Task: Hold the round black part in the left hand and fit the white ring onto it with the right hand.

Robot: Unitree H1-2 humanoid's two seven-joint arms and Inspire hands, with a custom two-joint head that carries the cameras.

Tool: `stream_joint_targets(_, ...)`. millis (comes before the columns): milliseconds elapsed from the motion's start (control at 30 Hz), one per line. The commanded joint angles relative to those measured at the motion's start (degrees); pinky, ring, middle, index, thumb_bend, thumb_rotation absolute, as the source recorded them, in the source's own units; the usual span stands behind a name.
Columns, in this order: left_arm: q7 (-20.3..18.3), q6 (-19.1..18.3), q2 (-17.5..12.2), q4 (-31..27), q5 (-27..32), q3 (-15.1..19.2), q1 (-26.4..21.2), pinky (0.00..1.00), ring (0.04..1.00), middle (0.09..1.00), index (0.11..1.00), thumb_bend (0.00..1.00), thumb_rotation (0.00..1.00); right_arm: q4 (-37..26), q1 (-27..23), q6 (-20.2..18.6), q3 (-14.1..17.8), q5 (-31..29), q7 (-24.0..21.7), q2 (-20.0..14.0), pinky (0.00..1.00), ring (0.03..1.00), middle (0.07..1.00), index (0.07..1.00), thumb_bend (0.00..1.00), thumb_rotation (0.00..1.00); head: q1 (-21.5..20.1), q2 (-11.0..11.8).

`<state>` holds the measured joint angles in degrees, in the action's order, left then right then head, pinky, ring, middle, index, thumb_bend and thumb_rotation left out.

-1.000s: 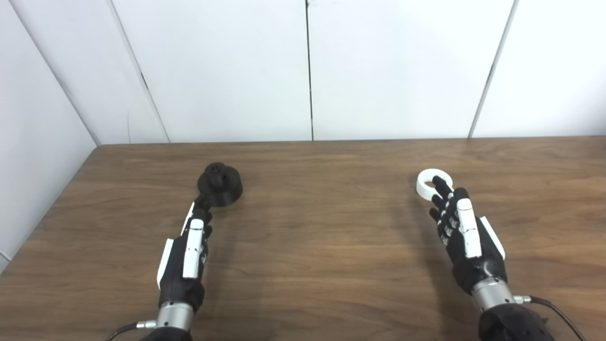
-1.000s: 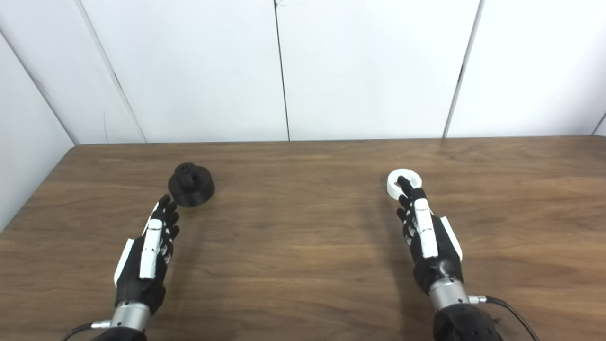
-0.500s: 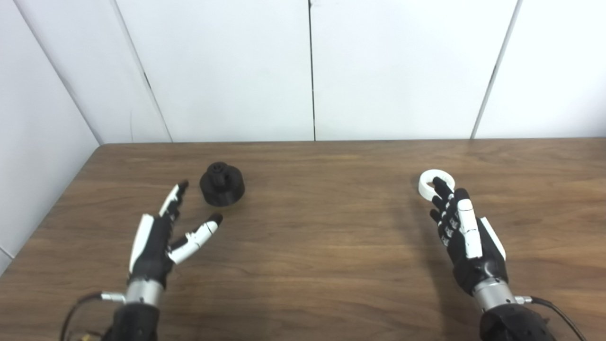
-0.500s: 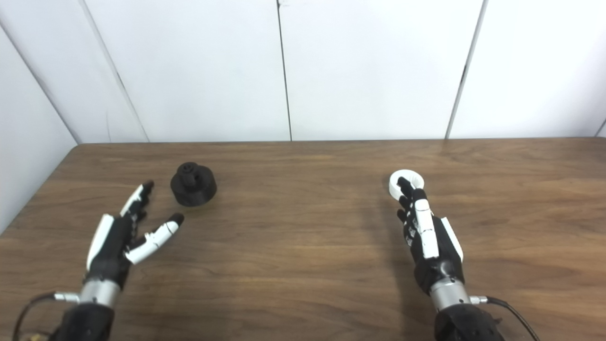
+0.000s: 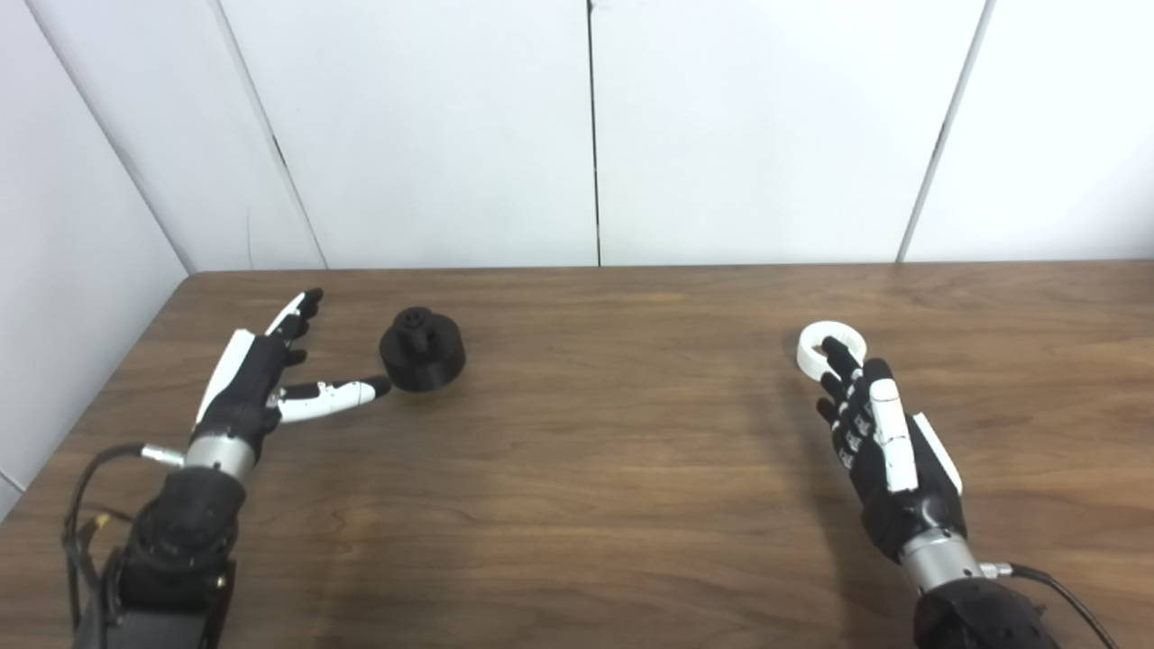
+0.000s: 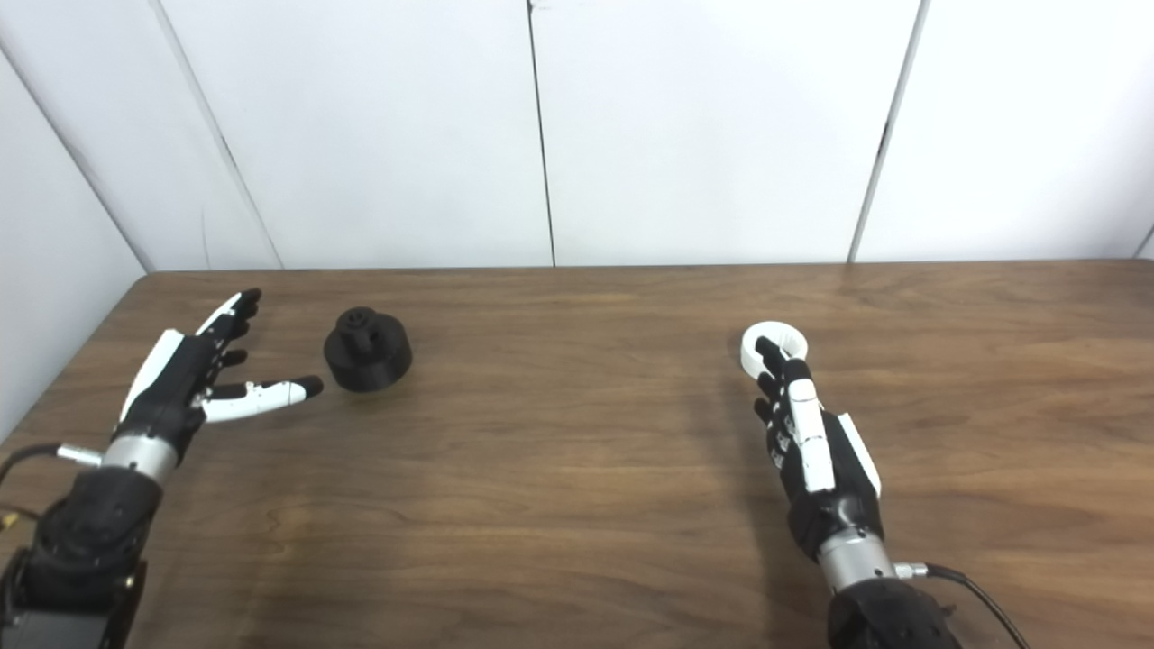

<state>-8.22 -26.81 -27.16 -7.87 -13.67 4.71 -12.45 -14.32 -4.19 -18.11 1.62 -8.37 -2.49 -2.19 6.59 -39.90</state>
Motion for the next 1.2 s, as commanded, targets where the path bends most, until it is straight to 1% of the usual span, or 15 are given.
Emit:
stream_joint_targets(0,-1.87,-0.10,-2.15,1.12,-3.43,0.11,-4.48,0.97,0.999,0.999,0.973,1.00,0.25,-1.83,-1.42,1.46,-0.09,-0.40,-0.38,0.31,1.00,1.000,0.991,0.934,0.49,1.00,0.04,-0.08)
stream_joint_targets(33,-2.73,-0.10,-2.18,2.09,-4.06,0.23,-5.29,0.95,1.000,1.000,0.976,1.00,0.26,-1.78,-1.41,1.54,-0.11,-0.42,-0.41,0.32,1.00,1.000,0.992,0.936,0.49,1.00,0.01,-0.01)
stream_joint_targets(100,-4.03,-0.09,-2.39,4.38,-4.17,0.39,-6.95,0.96,1.000,0.992,0.977,1.00,0.25,-1.65,-1.41,1.79,-0.15,-0.49,-0.49,0.36,1.00,1.000,0.991,0.935,0.48,1.00,-0.08,0.03)
stream_joint_targets(133,-4.69,-0.09,-2.41,5.38,-3.68,0.68,-7.65,0.87,0.982,0.997,0.983,1.00,0.21,-1.53,-1.43,1.94,-0.18,-0.49,-0.57,0.33,1.00,1.000,0.992,0.938,0.48,1.00,-0.29,-0.01)
stream_joint_targets(167,-5.25,-0.10,-2.53,6.36,-3.39,0.79,-8.32,0.84,0.969,0.997,0.986,1.00,0.20,-1.47,-1.43,2.04,-0.19,-0.47,-0.59,0.32,1.00,1.000,0.991,0.937,0.48,1.00,-0.29,-0.01)
stream_joint_targets(267,-6.26,-0.10,-3.08,9.77,-3.71,0.31,-10.45,0.80,0.960,0.992,0.984,1.00,0.18,-1.70,-1.36,1.69,-0.16,-0.26,-0.19,0.55,1.00,1.000,0.987,0.931,0.48,1.00,-0.32,0.05)
stream_joint_targets(367,-7.37,-0.10,-3.75,12.21,-5.08,-0.60,-12.09,0.86,0.987,1.000,0.983,1.00,0.16,-1.77,-1.40,1.57,-0.14,-0.42,-0.34,0.50,1.00,1.000,0.990,0.932,0.48,1.00,-0.38,0.17)
stream_joint_targets(467,-9.38,-0.11,-4.68,14.11,-6.46,-1.63,-13.60,0.92,0.999,1.000,0.982,1.00,0.17,-1.65,-1.42,1.72,-0.01,-0.63,-0.44,0.48,1.00,1.000,0.994,0.935,0.47,1.00,-0.34,0.12)
stream_joint_targets(533,-10.65,-0.10,-4.95,14.53,-7.53,-1.93,-14.09,0.91,0.999,1.000,0.983,1.00,0.20,-1.61,-1.40,1.77,0.03,-0.60,-0.38,0.50,1.00,1.000,0.994,0.935,0.47,1.00,-0.33,0.11)
stream_joint_targets(600,-13.00,-0.11,-5.24,14.72,-9.47,-2.31,-14.57,0.90,0.998,1.000,0.985,1.00,0.22,-1.62,-1.33,1.73,-0.07,-0.19,-0.24,0.42,1.00,1.000,0.991,0.933,0.49,1.00,-0.31,0.15)
stream_joint_targets(667,-14.83,-0.11,-5.16,14.81,-10.58,-2.02,-14.83,0.90,0.992,0.997,0.982,1.00,0.22,-1.61,-1.30,1.80,-0.08,-0.11,-0.23,0.41,1.00,1.000,0.991,0.933,0.49,1.00,-0.43,0.14)
stream_joint_targets(800,-17.13,-0.11,-5.04,15.12,-13.34,-1.75,-15.15,0.88,0.976,0.984,0.959,1.00,0.22,-1.66,-1.30,1.69,0.07,-0.15,-0.09,0.51,1.00,1.000,0.992,0.934,0.50,1.00,-0.38,0.17)
stream_joint_targets(900,-19.02,-0.10,-5.24,15.41,-15.05,-1.84,-15.43,0.89,0.986,0.989,0.950,1.00,0.21,-1.66,-1.33,1.93,0.07,-0.21,-0.30,0.32,1.00,1.000,0.999,0.940,0.50,1.00,-0.34,0.14)
stream_joint_targets(1033,-21.74,-0.11,-5.99,15.39,-17.62,-2.72,-15.80,0.92,0.996,0.994,0.942,1.00,0.24,-1.64,-1.39,1.82,0.17,0.06,-0.12,0.28,1.00,1.000,0.996,0.937,0.49,1.00,-0.35,0.07)
stream_joint_targets(1167,-23.94,-0.11,-5.98,15.13,-20.04,-2.98,-16.28,0.95,1.000,1.000,0.943,1.00,0.23,-1.65,-1.30,1.67,0.24,0.04,-0.07,0.40,1.00,1.000,0.995,0.937,0.50,1.00,-0.31,0.06)
